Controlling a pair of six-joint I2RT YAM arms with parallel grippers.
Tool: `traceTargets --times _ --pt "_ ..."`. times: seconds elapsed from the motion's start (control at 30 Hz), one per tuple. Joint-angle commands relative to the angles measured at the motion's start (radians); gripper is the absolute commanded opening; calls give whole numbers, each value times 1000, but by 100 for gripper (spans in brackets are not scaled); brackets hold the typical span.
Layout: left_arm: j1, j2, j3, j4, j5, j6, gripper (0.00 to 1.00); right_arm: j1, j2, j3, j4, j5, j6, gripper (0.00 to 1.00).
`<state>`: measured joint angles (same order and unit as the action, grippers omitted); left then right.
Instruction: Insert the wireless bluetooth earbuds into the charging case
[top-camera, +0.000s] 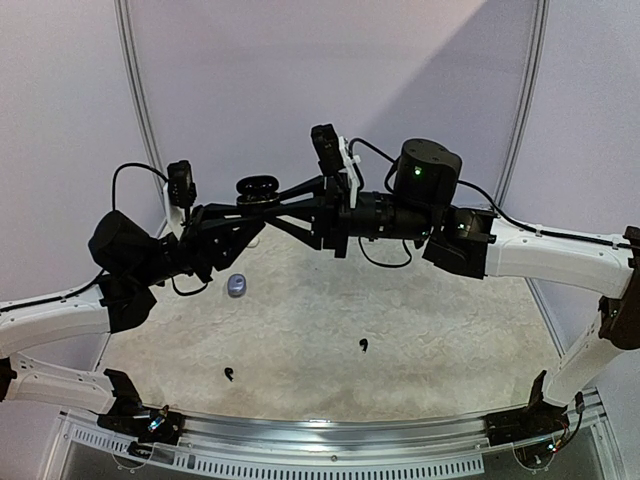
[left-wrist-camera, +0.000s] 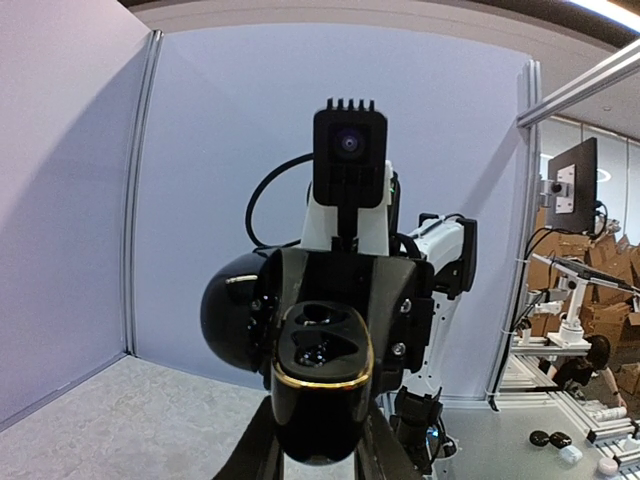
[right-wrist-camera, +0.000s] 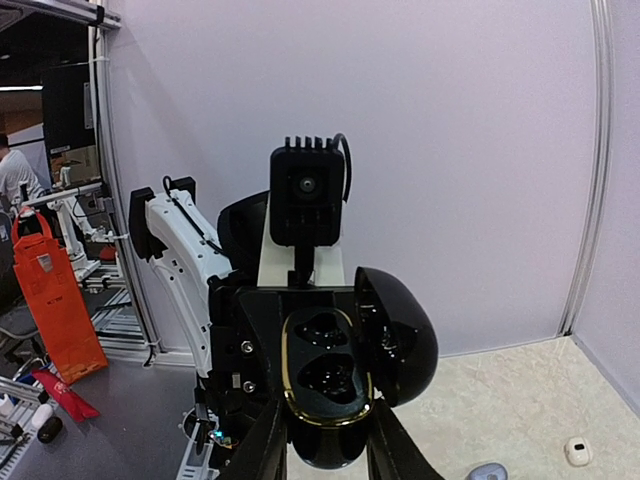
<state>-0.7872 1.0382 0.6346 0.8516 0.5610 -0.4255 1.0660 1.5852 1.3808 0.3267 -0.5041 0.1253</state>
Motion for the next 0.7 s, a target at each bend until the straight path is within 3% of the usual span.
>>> traceTargets --times 0.0,0.17,0.23,0.43,0.47,0.5,0.53,0.57,0.67 --pt "-13 -16 -15 0 -6 11 0 5 -3 15 -29 -3 -9 25" --pt "-14 -18 -18 -4 -3 18 0 6 -5 17 -29 -11 -19 15" --pt "-15 -19 -21 -11 -1 19 0 5 -9 10 -27 -11 -23 5" --pt "-15 -25 -22 -33 -8 30 0 5 -20 9 -48 -20 -33 0" --pt "-15 -29 -23 -47 -17 39 4 5 -23 9 -60 -19 -39 0" --pt "-15 -34 -22 -64 -28 49 24 6 -26 8 -72 -14 -45 0" --pt "-14 -40 -23 -81 -39 62 52 6 -33 7 -85 -11 -52 0" --pt "-12 -47 -25 -101 -42 75 61 6 -37 4 -93 -4 -64 0" --pt "-11 -58 -25 -126 -29 97 64 6 -55 -2 -110 4 -87 0"
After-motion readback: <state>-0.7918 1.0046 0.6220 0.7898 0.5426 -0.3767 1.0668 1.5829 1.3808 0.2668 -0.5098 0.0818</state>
